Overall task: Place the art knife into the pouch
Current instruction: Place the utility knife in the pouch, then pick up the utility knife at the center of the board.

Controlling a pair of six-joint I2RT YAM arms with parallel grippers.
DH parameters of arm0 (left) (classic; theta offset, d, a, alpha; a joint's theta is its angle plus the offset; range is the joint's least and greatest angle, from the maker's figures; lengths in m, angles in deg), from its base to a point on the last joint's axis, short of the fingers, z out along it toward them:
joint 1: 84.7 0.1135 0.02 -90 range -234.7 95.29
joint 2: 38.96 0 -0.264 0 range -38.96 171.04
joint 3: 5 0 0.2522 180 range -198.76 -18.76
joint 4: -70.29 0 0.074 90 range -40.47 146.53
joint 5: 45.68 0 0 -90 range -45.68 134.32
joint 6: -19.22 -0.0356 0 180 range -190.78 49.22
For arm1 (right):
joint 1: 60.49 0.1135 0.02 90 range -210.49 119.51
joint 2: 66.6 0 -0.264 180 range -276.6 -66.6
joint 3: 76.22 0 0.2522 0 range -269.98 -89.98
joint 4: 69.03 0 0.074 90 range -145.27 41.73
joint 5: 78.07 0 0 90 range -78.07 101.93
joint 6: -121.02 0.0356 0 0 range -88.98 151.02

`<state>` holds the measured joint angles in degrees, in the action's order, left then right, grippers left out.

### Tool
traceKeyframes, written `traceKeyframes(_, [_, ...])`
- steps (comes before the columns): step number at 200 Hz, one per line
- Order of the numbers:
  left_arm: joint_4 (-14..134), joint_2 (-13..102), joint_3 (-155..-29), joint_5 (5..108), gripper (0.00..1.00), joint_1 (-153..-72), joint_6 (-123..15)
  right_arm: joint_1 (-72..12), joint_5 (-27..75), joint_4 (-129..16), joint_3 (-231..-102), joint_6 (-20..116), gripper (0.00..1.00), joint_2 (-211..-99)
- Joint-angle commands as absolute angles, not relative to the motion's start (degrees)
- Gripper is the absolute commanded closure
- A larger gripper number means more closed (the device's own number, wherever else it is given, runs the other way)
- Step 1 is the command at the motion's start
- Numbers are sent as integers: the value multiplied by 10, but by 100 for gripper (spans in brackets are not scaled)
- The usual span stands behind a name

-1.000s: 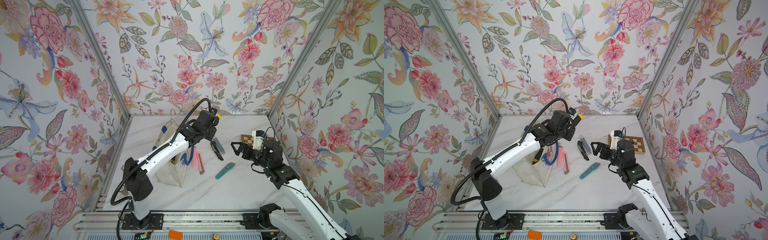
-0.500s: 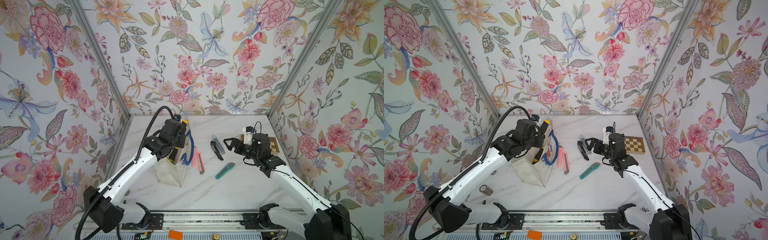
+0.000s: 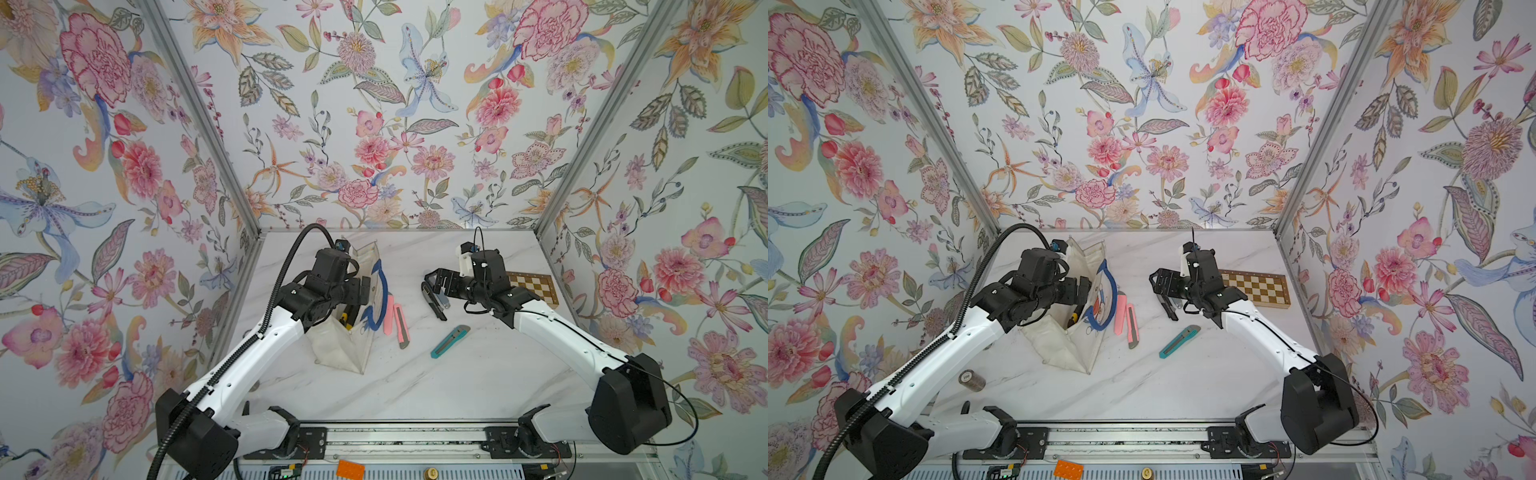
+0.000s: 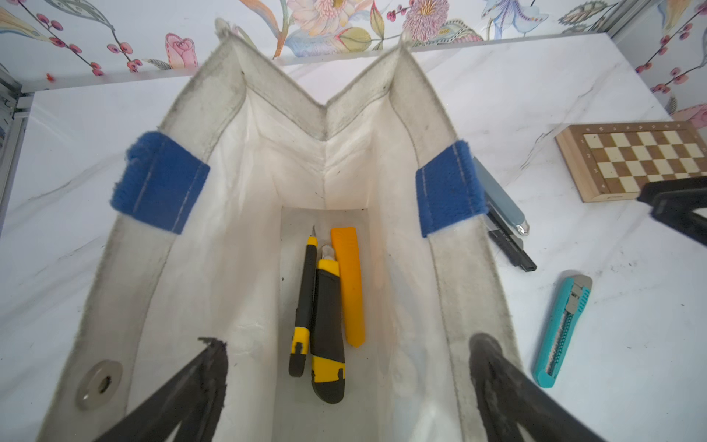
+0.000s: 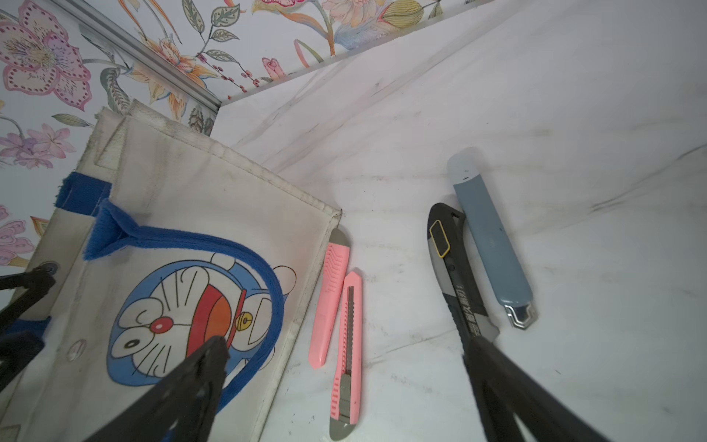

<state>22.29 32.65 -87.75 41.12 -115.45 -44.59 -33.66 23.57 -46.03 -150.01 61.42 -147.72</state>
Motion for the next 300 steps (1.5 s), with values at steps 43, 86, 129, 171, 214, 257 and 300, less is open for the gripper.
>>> traceKeyframes(43, [310, 278, -917, 463, 1, -1153, -453, -351, 238, -390, -1570, 593, 1, -1559])
traceKeyframes(86, [344, 296, -926, 545, 1, -1154, -444, -370, 235, -345, -1610, 576, 1, -1598])
traceKeyframes(129, [376, 283, -889, 543, 1, -1181, -443, -375, 221, -341, -1621, 556, 7, -1641])
traceKeyframes(171, [384, 277, -874, 502, 1, -1247, -455, -374, 213, -342, -1643, 541, 22, -1684])
traceKeyframes(214, [423, 285, -844, 491, 2, -1299, -429, -372, 224, -343, -1669, 532, 26, -1732])
traceKeyframes(257, [447, 285, -820, 491, 2, -1315, -408, -364, 223, -343, -1692, 524, 37, -1764])
traceKeyframes(300, [457, 298, -820, 493, 2, -1319, -409, -364, 227, -343, -1704, 522, 43, -1797])
